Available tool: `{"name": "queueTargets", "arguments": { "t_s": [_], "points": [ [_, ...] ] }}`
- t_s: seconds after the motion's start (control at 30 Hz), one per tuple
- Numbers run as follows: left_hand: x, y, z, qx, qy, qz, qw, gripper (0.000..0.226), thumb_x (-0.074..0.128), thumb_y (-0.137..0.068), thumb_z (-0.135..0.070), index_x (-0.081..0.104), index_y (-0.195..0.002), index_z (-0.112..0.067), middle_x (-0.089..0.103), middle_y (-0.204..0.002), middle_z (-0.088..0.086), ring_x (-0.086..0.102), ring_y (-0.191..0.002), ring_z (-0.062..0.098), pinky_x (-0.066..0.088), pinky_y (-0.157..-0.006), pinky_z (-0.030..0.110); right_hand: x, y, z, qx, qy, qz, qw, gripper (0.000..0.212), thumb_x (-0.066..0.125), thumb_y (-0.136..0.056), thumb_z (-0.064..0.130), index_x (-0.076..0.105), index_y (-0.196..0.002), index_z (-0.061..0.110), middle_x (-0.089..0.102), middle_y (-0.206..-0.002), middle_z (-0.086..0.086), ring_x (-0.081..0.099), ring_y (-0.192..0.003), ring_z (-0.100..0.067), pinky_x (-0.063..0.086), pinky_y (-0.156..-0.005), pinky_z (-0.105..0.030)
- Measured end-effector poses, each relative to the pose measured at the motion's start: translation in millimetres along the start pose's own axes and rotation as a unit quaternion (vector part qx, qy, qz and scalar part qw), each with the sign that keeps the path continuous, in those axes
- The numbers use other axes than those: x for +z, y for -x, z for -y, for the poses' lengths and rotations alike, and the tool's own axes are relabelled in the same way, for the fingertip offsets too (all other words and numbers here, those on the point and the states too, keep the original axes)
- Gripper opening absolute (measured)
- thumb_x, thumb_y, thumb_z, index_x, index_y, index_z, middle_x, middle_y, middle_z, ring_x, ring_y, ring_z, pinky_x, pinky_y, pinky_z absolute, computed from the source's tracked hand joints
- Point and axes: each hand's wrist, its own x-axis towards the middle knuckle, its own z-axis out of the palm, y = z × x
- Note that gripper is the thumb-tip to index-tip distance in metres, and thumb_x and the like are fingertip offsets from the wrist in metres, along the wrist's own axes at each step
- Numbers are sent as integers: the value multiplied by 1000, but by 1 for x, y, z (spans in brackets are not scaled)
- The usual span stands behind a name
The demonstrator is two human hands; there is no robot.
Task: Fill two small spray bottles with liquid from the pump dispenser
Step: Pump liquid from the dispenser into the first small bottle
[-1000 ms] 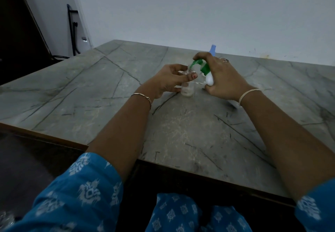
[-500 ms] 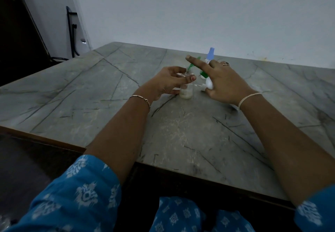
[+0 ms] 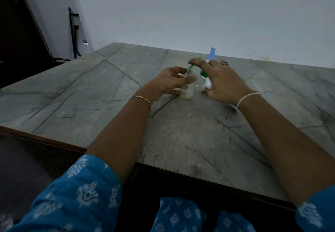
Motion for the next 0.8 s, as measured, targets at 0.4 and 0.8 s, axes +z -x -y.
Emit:
{"name": "queueTargets", "arguments": {
  "t_s": [0.4, 0.8],
  "points": [
    [-1, -2, 1, 1, -9, 3, 1000, 50, 76, -80, -28, 57, -125, -15, 69, -102, 2, 68, -89, 11, 52, -67, 23, 1, -5, 4, 16, -40, 11, 999, 72, 60, -71, 15, 31, -134, 35, 53, -99, -9, 53, -88, -33, 50, -81, -51],
    [-1, -4, 2, 1, -11, 2, 1000, 54, 77, -79, -29, 56, -126, -15, 69, -105, 3, 68, -90, 11, 56, -76, 28, 0, 0, 4, 32, -31, 15, 999, 80, 63, -71, 17, 26, -138, 40, 55, -105, -9, 52, -93, -35, 50, -82, -53]
  ]
}}
